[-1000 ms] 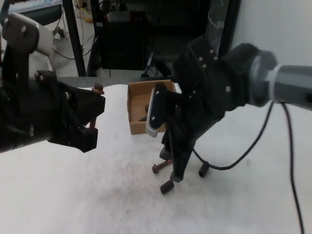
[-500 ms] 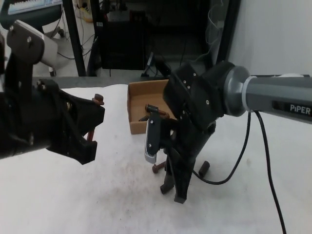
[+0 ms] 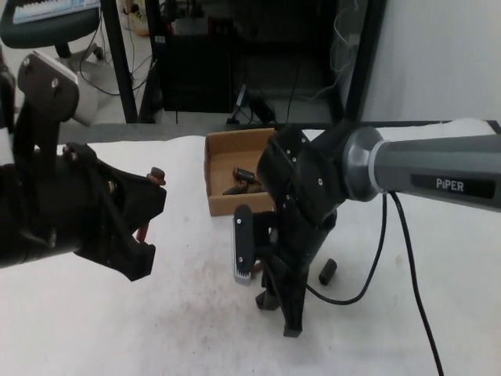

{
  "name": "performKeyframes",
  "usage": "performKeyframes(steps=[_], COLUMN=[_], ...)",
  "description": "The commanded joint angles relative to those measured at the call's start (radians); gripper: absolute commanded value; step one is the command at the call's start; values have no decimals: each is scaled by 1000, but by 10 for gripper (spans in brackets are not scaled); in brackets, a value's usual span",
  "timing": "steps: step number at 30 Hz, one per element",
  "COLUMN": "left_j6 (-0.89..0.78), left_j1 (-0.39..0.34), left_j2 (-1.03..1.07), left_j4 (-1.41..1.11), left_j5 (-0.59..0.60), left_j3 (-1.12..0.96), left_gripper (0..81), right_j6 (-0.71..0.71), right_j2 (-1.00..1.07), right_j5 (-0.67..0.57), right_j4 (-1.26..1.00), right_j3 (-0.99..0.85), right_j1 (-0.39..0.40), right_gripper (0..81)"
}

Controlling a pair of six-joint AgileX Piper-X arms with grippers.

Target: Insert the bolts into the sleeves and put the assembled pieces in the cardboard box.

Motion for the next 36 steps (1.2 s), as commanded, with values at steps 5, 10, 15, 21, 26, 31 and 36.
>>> performKeyframes(steps=[5, 10, 15, 21, 26, 31, 36], left_j6=[11, 11, 11, 11, 11, 11, 19], left_j1=[0, 0, 0, 0, 0, 0, 0], left_j2=[-7, -7, -7, -7, -7, -7, -7], left_j4=[-2, -2, -2, -2, -2, -2, -2], left_j5=[-12, -15, -15, -15, -15, -15, -41], left_j3=[-3, -3, -3, -3, -3, -3, -3], left_gripper=[1, 1, 1, 1, 1, 1, 1], right_j6=[-15, -11, -11, 4, 34, 89, 254], right_j2=[9, 36, 57, 57, 55, 55, 37], right_j5=[1, -2, -2, -2, -2, -2, -2], right_j4=[-33, -20, 33, 28, 28, 31, 31], right_j3=[-6, -6, -6, -8, -8, -8, -8], right_j1=[-6, -6, 1, 3, 12, 21, 20], right_gripper=[291, 291, 291, 291, 285, 10, 8])
